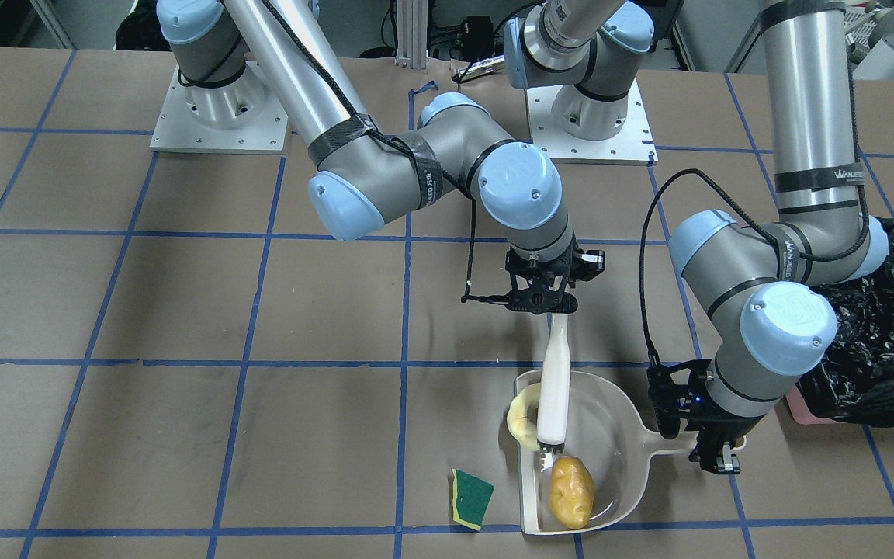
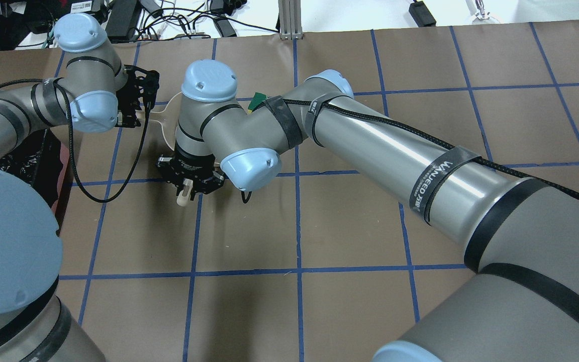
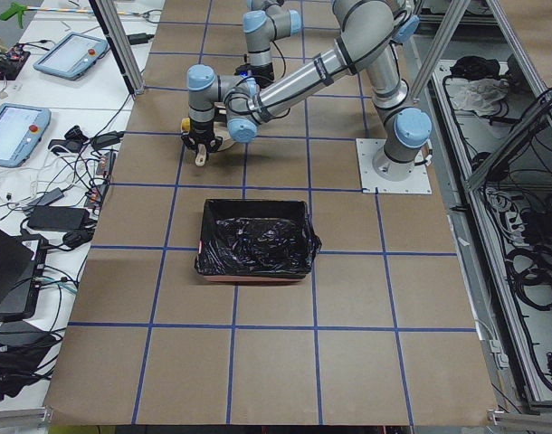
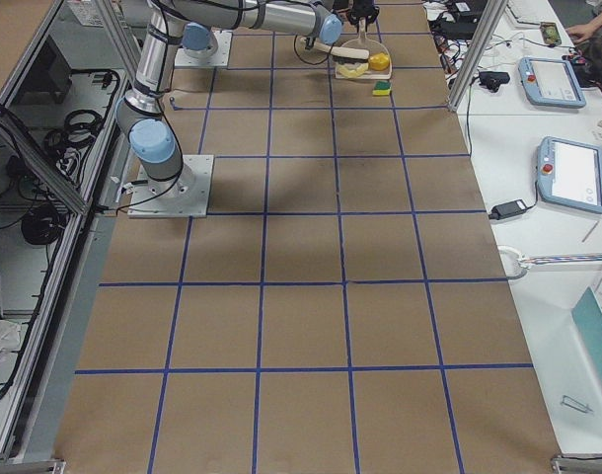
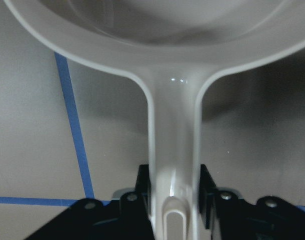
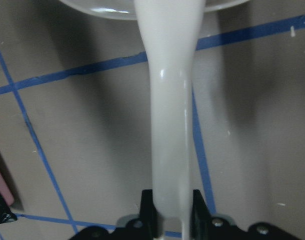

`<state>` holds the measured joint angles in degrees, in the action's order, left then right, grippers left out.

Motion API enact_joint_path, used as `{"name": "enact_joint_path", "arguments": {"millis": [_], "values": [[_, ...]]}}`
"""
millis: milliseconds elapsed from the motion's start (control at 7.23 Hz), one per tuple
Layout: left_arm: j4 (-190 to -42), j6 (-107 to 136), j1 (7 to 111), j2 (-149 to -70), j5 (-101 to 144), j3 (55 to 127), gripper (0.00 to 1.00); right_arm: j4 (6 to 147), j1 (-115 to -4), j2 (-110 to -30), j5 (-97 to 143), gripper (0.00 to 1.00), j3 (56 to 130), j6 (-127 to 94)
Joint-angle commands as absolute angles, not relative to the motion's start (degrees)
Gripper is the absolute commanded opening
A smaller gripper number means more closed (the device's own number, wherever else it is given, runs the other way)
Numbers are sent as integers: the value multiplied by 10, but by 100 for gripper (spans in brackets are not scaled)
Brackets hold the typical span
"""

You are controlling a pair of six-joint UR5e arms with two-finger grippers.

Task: Sweep and dump trash into bin
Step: 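Push the debris into the dustpan with the brush in the right gripper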

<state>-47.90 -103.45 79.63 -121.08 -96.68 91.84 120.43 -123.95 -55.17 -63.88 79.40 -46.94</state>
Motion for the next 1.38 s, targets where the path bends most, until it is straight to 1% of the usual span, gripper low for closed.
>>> {"name": "enact_joint_path", "arguments": {"millis": [0, 277, 830, 968, 1245], "values": [[-479, -1034, 796, -1210, -967, 918, 14, 1215, -1241, -551, -585, 0, 773, -518], [-479, -1034, 796, -1210, -967, 918, 14, 1204, -1236, -555, -593, 0, 768, -520], [-480, -1035, 796, -1208, -967, 918, 14, 1142, -1227, -558, -697, 0, 771, -507], [-480, -1035, 796, -1210, -967, 918, 14, 1122, -1225, -571, -700, 0, 771, -492], [-481, -1035, 796, -1207, -967, 919, 14, 1050, -1186, -607, -711, 0, 772, -453]]}}
